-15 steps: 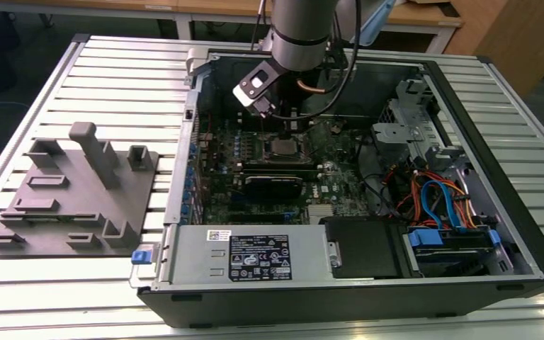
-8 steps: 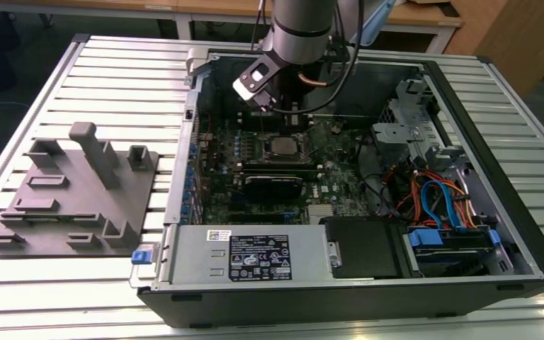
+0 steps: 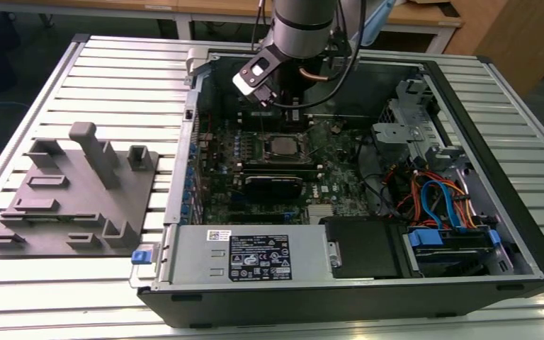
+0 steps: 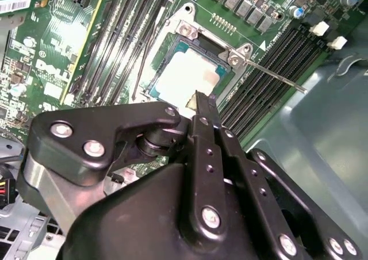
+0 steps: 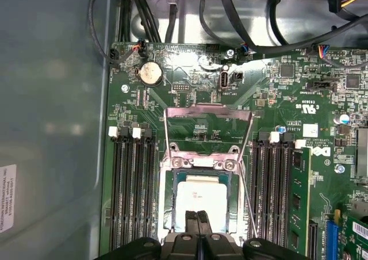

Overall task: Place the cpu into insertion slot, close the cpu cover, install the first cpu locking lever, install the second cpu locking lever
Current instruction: 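Close the cpu cover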

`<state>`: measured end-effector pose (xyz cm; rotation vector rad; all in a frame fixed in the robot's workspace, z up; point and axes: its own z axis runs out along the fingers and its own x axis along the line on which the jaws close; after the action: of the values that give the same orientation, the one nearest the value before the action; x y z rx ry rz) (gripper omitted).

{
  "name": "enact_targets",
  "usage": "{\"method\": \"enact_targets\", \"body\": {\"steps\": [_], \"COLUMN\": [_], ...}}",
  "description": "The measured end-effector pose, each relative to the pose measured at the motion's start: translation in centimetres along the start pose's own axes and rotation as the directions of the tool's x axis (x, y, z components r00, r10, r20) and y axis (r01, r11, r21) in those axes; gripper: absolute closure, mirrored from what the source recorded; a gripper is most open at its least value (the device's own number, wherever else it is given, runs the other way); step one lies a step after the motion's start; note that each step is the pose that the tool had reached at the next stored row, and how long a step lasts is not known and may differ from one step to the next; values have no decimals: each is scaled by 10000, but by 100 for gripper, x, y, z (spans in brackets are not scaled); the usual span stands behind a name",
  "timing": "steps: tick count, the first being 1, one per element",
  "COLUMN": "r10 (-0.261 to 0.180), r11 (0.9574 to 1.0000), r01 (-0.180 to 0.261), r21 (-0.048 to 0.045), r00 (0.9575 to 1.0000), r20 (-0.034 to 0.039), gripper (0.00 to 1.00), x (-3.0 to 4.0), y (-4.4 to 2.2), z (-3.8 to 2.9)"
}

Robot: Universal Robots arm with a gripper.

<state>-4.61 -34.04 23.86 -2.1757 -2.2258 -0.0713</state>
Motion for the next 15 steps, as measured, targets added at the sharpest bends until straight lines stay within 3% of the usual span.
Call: {"method": "enact_targets", "body": {"steps": [15], "r10": [0], "r11": [10000], "r01": [0], "r21": [1], "r00": [10000], "r20": [2], "gripper": [90], "x": [1], "y": [0], "z": [-15]}}
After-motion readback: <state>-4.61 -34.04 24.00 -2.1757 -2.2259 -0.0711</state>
